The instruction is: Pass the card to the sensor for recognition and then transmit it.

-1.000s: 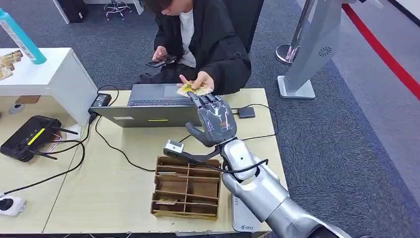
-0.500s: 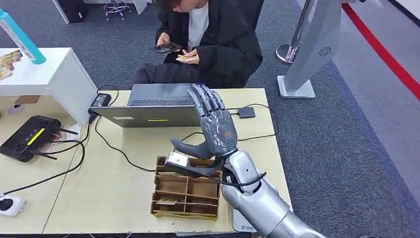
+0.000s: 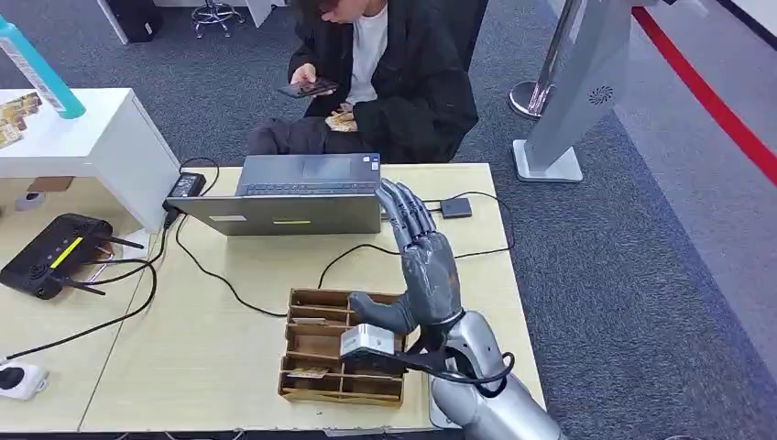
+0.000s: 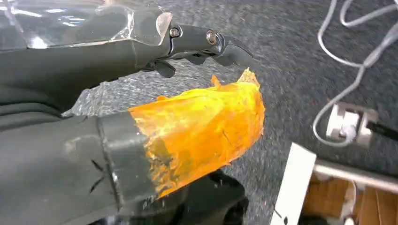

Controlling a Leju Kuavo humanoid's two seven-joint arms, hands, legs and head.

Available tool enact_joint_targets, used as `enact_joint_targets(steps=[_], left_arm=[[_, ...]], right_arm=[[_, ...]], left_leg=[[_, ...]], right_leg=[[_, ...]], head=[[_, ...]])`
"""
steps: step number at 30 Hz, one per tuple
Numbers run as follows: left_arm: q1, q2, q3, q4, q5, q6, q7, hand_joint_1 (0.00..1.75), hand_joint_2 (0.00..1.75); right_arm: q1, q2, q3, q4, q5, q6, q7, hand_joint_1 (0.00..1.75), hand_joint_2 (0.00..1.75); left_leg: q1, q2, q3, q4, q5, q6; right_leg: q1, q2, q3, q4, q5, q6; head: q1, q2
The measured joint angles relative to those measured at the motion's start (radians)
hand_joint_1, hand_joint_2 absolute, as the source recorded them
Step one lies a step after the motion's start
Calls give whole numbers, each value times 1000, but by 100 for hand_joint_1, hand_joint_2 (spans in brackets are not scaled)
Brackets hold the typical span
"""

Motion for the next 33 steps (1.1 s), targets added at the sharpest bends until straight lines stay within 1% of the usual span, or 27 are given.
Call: enact_joint_targets(steps=[3,9,11,13,16,17,20,23,25,28,30,33], left_arm=[[3,0,43,1,0,4,0,0,0],[6,1,75,2,0,7,1,0,0],[7,2,92,3,0,19,16,0,0],[7,3,123,3,0,43,40,0,0],[9,3,198,3,-1,131,78,0,0],[11,3,221,3,-1,149,90,0,0],[12,3,274,5,-7,171,138,0,0],[10,7,283,6,-15,175,190,0,0],[7,9,283,6,-9,173,188,0,0],[0,11,283,6,-6,173,167,0,0],[-20,12,283,6,-3,177,169,0,0],[-36,12,283,6,-2,188,188,0,0]], right_arm=[[19,-11,-3,-20,-6,-4,-6,0,0],[31,-21,-10,-39,-7,-5,-7,0,0],[37,-22,-12,-43,-35,-4,-22,0,0],[53,-25,-20,-51,-72,-6,-48,0,0],[108,-35,-49,-67,-90,-33,-74,0,0],[130,-40,-62,-71,-90,-48,-78,0,0],[202,-49,-113,-87,-97,-89,-96,0,0],[279,-53,-172,-120,-114,-101,-126,0,0],[328,-53,-202,-145,-160,-95,-157,0,0],[395,-53,-229,-188,-232,-86,-192,0,0],[426,-53,-243,-213,-251,-93,-201,0,0],[461,-53,-258,-250,-292,-101,-215,0,0]], left_leg=[[0,0,0,0,0,0],[0,0,0,0,0,0],[0,0,0,0,0,0],[0,0,1,0,0,0],[0,0,1,0,0,0],[0,0,0,0,0,0],[0,0,0,0,-1,0],[0,0,0,0,-1,0],[0,0,0,0,-1,0],[0,0,0,0,-1,0],[0,0,0,0,-1,0],[0,1,0,0,-1,0]], right_leg=[[0,0,0,0,0,0],[0,0,0,0,0,0],[0,0,0,0,0,0],[0,0,0,0,0,0],[0,0,0,0,0,0],[0,0,-1,-1,0,0],[0,0,-1,-1,0,0],[0,1,-1,-1,-1,1],[0,1,-1,-1,-1,1],[0,1,-1,-1,-1,1],[0,0,0,-1,-1,1],[0,1,0,-1,0,1]], head=[[0,0],[0,0],[0,0],[0,0],[0,0],[0,0],[0,0],[0,0],[0,0],[0,0],[0,0],[0,0]])
